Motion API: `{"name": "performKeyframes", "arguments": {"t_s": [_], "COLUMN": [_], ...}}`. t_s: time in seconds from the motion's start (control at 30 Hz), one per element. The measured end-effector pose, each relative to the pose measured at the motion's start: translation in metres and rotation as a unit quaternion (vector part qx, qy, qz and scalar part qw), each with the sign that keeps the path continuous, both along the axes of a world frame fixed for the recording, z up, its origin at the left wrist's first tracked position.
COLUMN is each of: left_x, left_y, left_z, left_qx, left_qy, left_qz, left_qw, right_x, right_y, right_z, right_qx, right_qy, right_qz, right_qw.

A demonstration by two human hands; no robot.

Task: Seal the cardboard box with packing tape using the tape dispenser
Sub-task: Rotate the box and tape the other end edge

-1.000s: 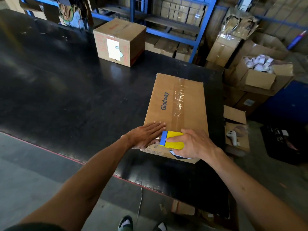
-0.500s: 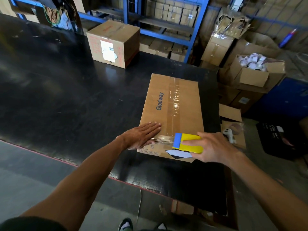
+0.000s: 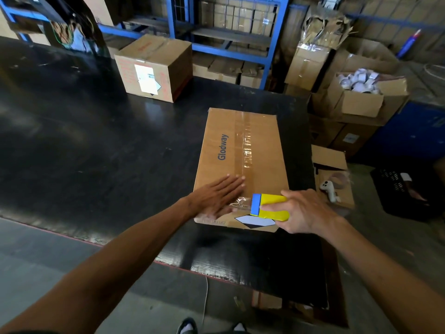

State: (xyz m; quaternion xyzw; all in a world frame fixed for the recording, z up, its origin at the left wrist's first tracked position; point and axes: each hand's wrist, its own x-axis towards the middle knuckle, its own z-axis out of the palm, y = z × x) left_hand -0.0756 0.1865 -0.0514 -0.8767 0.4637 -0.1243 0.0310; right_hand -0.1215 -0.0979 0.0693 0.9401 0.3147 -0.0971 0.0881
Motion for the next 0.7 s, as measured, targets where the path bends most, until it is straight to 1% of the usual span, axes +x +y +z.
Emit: {"name": "performKeyframes", "arguments": {"t_s": [0.13, 0.3, 0.43, 0.7], "left_x": [0.008, 0.010, 0.010, 0.010], "left_y": [-0.027, -0.027, -0.027, -0.027], "left_z": [-0.014, -0.016, -0.017, -0.016], "left_qx": [0.004, 0.001, -0.009, -0.022], "left_qy": [0.038, 0.027, 0.035, 0.034], "left_qz": [-0.002, -0.005, 0.001, -0.007], "left_qw": [0.999, 1.000, 0.999, 0.999], "right_x": [0.001, 0.001, 0.000, 0.005], "right_y": [0.000, -0.002, -0.003, -0.014], "right_z": [-0.003, -0.004, -0.006, -0.004], "right_qx": [0.013, 0.017, 0.033, 0.023], "right_qy": [0.008, 0.003, -0.003, -0.001], "right_qz": [-0.005, 0.004, 0.012, 0.020], "right_qw": [1.000, 1.000, 0.999, 1.000]}}
